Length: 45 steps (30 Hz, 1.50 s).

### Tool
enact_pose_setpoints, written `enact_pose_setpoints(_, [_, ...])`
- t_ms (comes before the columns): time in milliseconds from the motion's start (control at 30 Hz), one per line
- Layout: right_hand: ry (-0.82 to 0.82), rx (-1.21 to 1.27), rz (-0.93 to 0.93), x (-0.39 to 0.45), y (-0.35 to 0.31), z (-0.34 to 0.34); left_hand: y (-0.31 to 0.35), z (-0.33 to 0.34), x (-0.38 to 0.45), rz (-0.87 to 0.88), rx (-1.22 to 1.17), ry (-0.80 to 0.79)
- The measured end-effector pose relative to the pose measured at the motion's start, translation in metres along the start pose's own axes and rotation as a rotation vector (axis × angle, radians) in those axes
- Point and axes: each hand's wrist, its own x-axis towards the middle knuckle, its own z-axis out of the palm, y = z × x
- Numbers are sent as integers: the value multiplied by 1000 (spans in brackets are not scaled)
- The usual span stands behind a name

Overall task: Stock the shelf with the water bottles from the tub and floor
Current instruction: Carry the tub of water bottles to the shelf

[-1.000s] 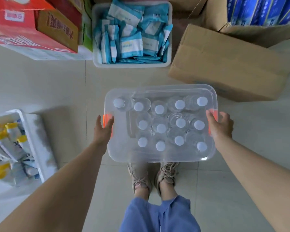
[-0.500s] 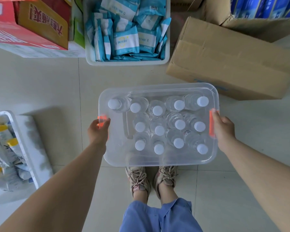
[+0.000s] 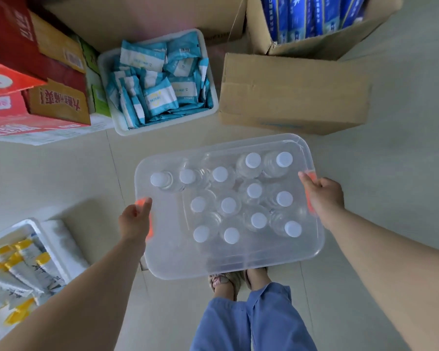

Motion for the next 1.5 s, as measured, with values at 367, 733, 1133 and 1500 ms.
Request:
enact_pose_setpoints(367, [177, 235, 139, -101, 32, -124, 109, -40, -125, 266, 215, -65])
enact_pose_setpoints(733, [281, 337, 254, -138, 58, -267, 227, 8, -265, 491, 312, -186])
enact_pose_setpoints(1133, [434, 368, 326, -73, 35, -410, 346, 123, -360, 654, 444, -280])
enact_pose_setpoints(1500, [465, 430, 390, 39, 11, -495, 473, 266, -409, 784, 665, -235])
